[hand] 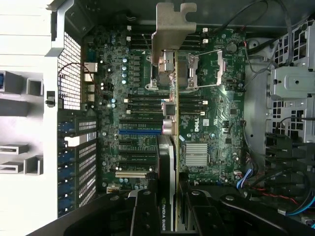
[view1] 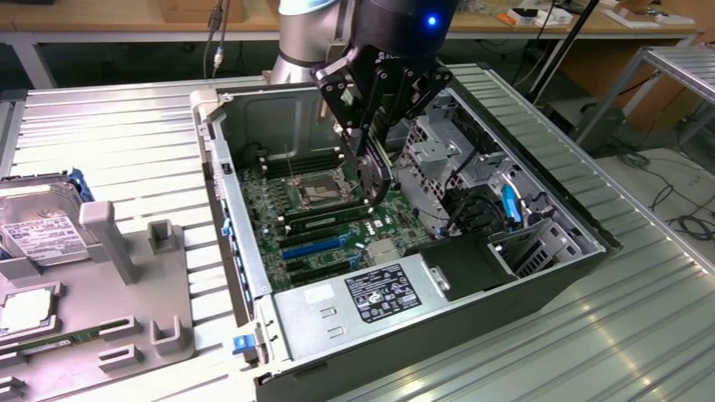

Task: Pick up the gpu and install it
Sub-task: 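Insert the gpu into the slot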

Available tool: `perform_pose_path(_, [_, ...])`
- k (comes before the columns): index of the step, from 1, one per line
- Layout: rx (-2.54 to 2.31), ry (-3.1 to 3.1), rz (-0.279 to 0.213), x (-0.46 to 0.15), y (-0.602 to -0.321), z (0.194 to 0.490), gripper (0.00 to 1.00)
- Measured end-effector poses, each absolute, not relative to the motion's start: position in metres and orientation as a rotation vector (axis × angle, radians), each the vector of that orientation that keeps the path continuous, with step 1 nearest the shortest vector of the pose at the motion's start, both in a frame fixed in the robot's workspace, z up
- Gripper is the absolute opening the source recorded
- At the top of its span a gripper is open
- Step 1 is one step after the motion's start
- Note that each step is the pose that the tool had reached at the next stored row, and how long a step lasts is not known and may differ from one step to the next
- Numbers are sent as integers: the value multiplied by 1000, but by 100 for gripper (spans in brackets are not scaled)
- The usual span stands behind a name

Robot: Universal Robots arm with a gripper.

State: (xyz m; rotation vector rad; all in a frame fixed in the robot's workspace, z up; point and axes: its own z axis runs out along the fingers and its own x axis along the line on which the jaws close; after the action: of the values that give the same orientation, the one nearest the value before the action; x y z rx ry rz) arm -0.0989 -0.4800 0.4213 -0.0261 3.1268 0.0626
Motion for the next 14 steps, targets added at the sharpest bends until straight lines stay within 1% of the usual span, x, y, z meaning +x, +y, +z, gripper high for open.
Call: perform_pose_path(14, [-86, 3126, 63, -99, -480, 421, 27])
